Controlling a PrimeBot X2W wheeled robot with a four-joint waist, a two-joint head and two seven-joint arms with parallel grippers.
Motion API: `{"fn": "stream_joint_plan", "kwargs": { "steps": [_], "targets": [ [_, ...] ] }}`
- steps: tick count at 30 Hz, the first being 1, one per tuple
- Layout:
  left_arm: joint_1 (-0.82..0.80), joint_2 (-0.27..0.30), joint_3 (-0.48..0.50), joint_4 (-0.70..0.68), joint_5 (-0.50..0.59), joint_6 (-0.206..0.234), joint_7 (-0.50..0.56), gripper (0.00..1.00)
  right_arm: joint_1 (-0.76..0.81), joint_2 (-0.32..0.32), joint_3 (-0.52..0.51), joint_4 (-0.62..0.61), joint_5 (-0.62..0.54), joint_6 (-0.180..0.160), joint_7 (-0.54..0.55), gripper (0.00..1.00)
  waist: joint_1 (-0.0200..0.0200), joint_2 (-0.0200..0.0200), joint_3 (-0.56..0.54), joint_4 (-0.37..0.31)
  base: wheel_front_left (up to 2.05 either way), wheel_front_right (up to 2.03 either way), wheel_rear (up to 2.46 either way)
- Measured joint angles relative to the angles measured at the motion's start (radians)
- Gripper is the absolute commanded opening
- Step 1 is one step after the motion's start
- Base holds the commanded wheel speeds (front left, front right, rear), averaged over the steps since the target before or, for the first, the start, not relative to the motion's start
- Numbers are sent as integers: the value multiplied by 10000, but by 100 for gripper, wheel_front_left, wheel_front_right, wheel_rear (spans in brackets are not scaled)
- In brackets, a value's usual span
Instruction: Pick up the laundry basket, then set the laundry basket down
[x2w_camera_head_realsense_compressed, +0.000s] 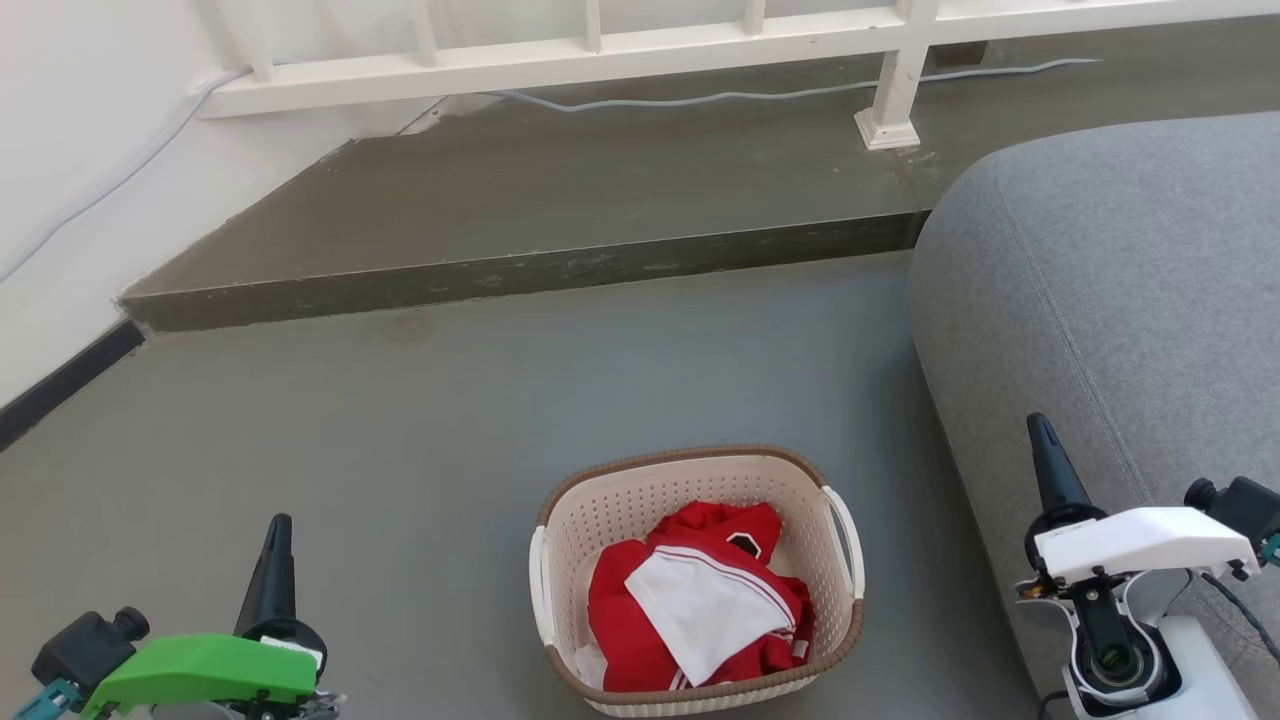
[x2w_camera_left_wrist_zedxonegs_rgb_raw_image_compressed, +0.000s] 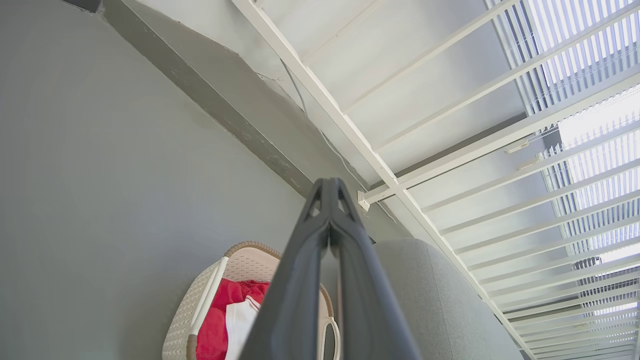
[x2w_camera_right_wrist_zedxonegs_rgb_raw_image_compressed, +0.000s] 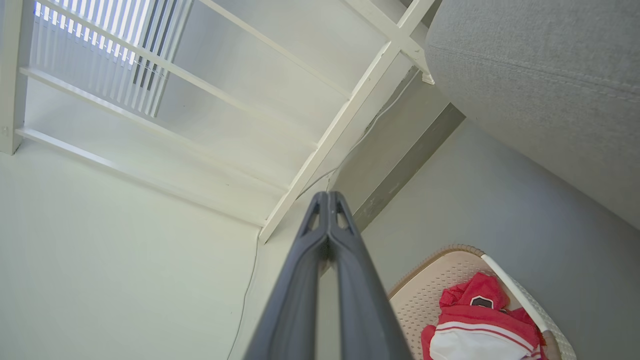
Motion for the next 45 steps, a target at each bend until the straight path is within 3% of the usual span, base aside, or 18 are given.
{"fn": "stream_joint_plan", "kwargs": {
  "steps": [45],
  "targets": [
    [-781, 253, 307, 719, -5538, 0, 1429, 0, -33, -21, -1361, -4, 5969, 265, 1507, 0, 0, 0, -264, 452, 0, 0, 0]
  ]
}}
